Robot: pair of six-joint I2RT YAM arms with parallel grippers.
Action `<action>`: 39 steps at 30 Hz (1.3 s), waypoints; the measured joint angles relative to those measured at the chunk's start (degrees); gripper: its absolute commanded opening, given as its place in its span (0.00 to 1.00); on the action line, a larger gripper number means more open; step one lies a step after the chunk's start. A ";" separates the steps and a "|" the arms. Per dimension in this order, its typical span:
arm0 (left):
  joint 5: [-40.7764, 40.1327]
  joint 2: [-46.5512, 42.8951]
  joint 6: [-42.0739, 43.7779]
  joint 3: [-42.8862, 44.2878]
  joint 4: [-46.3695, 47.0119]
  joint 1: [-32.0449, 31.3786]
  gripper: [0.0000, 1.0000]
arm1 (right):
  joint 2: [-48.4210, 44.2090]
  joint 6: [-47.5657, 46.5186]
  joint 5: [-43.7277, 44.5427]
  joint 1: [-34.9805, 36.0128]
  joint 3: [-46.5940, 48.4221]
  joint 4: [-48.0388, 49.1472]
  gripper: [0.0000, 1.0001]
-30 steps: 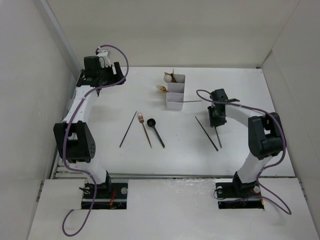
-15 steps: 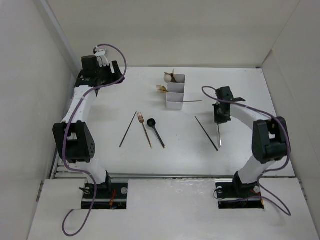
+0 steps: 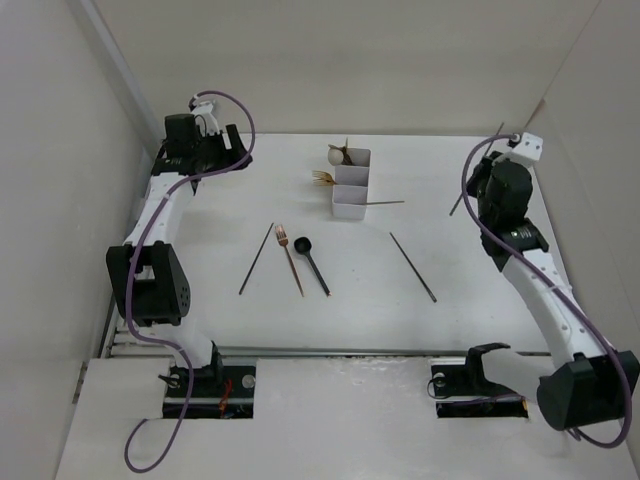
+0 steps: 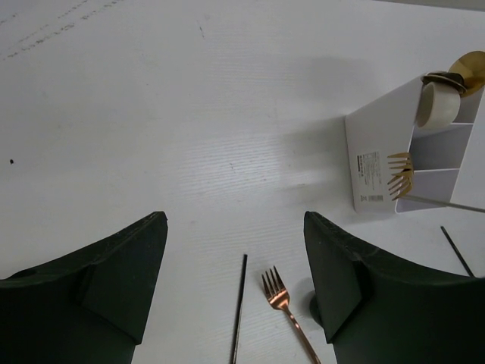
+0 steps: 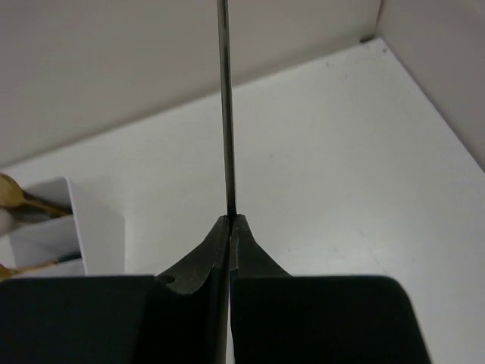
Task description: Sort the eating utensils into containers
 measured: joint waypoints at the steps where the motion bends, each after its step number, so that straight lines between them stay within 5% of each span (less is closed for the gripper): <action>1: 0.07 0.00 0.00 -0.20 0.15 0.00 0.70 | -1.11 0.42 0.42 0.07 -0.94 2.75 0.00; 7: 0.17 -0.37 0.00 -2.19 0.44 0.00 0.70 | 0.00 6.43 -2.38 4.11 -7.04 24.96 0.00; 17: 0.37 -5.20 0.07 -6.82 0.85 0.00 0.70 | 25.16 14.49 -5.35 14.71 -12.48 68.48 0.00; 28: -0.13 -9.16 0.48 -11.37 0.96 0.00 0.70 | 44.63 21.20 -4.94 15.87 -10.08 77.70 0.00; 39: -0.17 -9.20 0.50 -11.91 0.83 0.00 0.70 | 47.06 21.09 -7.98 16.26 -5.40 78.55 0.00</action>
